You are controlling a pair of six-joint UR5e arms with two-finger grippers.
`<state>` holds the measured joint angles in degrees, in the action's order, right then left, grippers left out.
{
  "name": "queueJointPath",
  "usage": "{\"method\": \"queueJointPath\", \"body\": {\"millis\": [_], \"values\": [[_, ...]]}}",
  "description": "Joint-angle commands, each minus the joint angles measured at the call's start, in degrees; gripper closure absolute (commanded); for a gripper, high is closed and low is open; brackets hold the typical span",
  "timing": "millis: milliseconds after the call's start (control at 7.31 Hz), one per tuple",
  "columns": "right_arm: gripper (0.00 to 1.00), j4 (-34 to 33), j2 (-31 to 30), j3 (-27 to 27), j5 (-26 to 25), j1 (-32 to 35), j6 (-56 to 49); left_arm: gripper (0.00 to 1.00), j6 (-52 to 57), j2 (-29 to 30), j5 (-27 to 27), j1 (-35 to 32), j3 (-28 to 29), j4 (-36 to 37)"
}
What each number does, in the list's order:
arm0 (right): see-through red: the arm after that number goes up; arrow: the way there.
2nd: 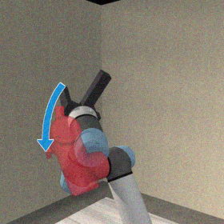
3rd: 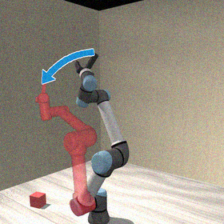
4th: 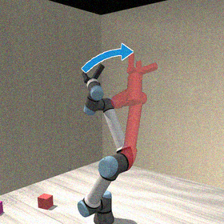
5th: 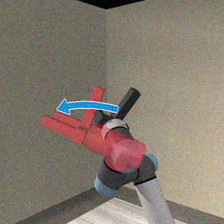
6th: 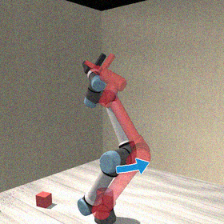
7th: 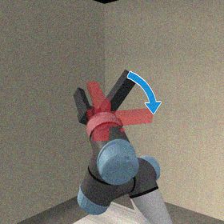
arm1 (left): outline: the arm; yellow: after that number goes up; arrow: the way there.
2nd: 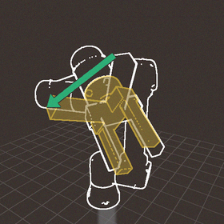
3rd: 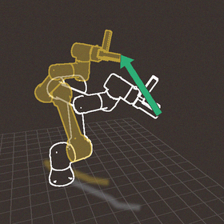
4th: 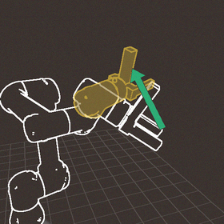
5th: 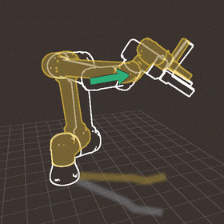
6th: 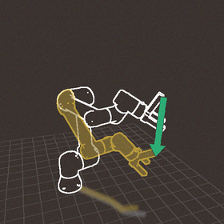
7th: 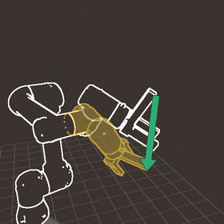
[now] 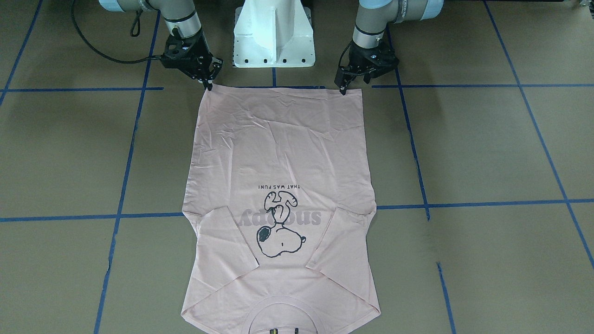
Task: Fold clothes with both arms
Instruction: 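Lower both grippers and pinch the hem corners nearest the robot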
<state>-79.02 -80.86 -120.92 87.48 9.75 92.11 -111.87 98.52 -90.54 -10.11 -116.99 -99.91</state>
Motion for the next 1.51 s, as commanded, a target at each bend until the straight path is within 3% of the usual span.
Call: {"method": "queueJointPath", "body": {"millis": [0, 547, 821, 958, 1095, 1232, 1369], "values": [[1.0, 0.0, 0.1, 0.0, 0.0, 0.0, 0.0, 0.04, 0.0, 0.4, 0.8, 0.4, 1.4, 0.3], [1.0, 0.0, 0.0, -0.7, 0.0, 0.1, 0.0, 0.07, 0.8, 0.3, 0.9, -0.4, 1.4, 0.4], [1.0, 0.0, 0.0, -0.7, 0.0, 0.1, 0.0, 0.18, 0.9, 0.2, 1.0, -0.5, 1.4, 0.7], [1.0, -0.1, 0.0, -0.7, 0.0, 0.2, 0.0, 0.42, 0.7, 0.3, 0.9, -0.4, 1.3, 0.7], [1.0, 0.0, 0.0, -0.7, 0.1, 0.3, 0.0, 0.76, 0.7, 0.3, 0.9, -0.6, 1.0, 0.7], [1.0, 0.0, -0.1, -0.8, 0.1, 0.3, 0.0, 0.98, 0.7, 0.2, 0.9, -0.6, 0.6, 0.7], [1.0, -0.1, -0.1, -0.8, 0.1, 0.4, 0.0, 1.0, 0.7, 0.3, 0.9, -0.7, 0.5, 0.8]]}}
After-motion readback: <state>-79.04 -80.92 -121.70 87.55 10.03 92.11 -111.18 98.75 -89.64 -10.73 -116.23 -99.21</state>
